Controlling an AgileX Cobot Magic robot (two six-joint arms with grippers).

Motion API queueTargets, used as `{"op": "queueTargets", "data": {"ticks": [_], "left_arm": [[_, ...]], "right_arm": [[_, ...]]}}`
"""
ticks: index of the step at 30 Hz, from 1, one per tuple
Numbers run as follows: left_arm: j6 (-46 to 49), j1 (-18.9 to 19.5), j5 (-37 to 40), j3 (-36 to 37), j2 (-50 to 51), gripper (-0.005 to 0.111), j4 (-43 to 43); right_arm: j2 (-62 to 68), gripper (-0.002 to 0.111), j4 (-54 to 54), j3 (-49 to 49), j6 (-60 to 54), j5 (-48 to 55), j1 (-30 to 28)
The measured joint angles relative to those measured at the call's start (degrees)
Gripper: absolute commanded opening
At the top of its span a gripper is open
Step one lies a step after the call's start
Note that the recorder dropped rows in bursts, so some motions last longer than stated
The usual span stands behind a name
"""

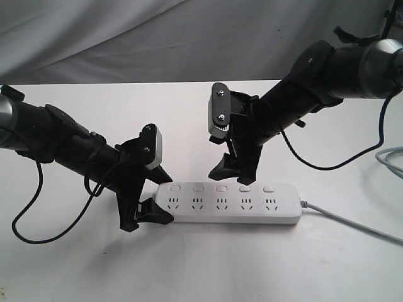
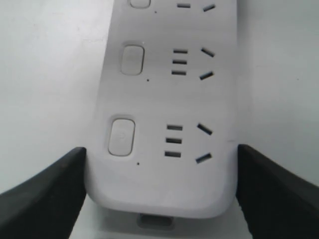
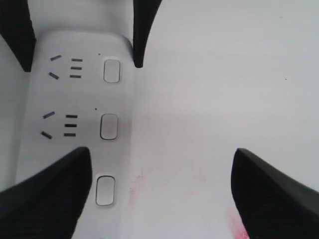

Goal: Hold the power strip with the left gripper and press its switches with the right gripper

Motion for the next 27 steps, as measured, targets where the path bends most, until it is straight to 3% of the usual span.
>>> {"op": "queueTargets", "data": {"ticks": [16, 27], "left_arm": [[0.00, 0.00, 0.00, 0.00, 0.00, 0.000, 0.00], [0.00, 0.00, 0.00, 0.00, 0.00, 0.000, 0.00]], "right_arm": [[-0.07, 0.071, -1.96, 0.23, 0.79, 4.00, -7.35], [-0.13, 0.071, -2.15, 0.83, 0.70, 4.68, -7.39]]}}
